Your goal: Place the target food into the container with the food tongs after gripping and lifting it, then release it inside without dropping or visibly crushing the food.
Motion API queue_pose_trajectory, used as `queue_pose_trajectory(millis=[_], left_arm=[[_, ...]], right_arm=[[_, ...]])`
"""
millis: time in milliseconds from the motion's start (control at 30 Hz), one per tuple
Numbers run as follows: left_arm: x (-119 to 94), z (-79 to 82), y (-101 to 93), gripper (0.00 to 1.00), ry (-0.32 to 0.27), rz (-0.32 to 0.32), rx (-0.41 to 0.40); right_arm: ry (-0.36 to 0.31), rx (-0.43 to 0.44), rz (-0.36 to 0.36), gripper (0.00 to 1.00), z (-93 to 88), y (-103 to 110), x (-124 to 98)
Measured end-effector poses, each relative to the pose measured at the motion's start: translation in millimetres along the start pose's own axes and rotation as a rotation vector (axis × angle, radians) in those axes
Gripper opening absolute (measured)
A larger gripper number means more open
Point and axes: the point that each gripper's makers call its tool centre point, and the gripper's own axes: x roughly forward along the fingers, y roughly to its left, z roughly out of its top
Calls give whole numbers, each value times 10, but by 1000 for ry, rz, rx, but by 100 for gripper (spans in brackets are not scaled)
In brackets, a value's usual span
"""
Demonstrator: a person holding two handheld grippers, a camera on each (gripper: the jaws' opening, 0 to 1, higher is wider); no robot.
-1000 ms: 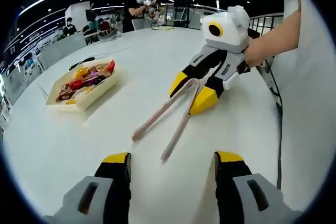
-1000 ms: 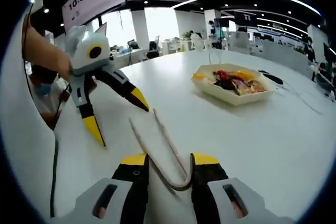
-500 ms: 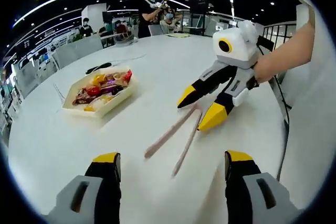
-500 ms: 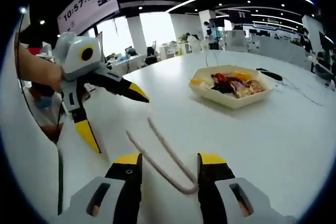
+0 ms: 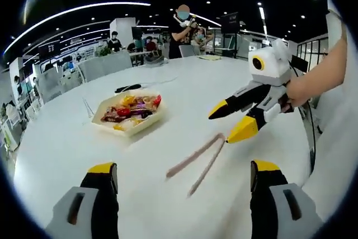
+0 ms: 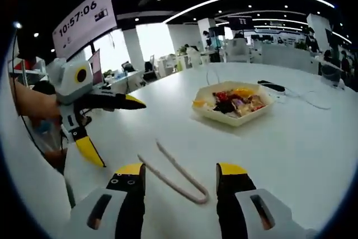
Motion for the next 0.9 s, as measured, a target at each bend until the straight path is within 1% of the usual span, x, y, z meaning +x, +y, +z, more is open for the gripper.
queue_pose_trajectory(millis=[67,100,167,200,233,333,400,433,567,700,767,800,833,900], left_arm=[[-32,28,8,100,-28,11,-47],[-58,64,20,100,-53,17,-78],[-125,108,94,100,-89,56,-96],[-151,126,87,100,-105,53,-133],[-192,140,94,100,-123,50,-199],[-234,124,137,100,-119,68,-186],[-256,143,139,100,-132,67,-215],[-260,148,140,100,-134,67,-217],[-323,249,130,100,-165,68,-230],[-390,339,144,100,-192,70,-238],[-453,410,163,100,-214,74,-244],[-525,522,177,100,-265,68,-271],[-577,597,182,100,-304,60,-290],[-659,633,206,100,-318,69,-278]], right_arm=[[-7,8,-5,52,5,19,-28],[-9,11,-7,52,1,29,-43],[-10,14,-13,52,-11,44,-72],[-8,16,-17,53,-25,55,-101],[-9,15,-19,53,-34,57,-121],[-13,18,-26,54,-37,64,-180],[-17,20,-33,55,-32,68,-221],[-18,21,-34,55,-31,70,-227],[-36,24,-56,58,25,87,-318],[-59,20,-60,60,111,128,-382],[-67,10,-58,60,151,157,-412],[-66,8,-55,61,158,168,-419],[-65,3,-54,61,166,176,-437],[-66,-10,-63,62,183,167,-480]])
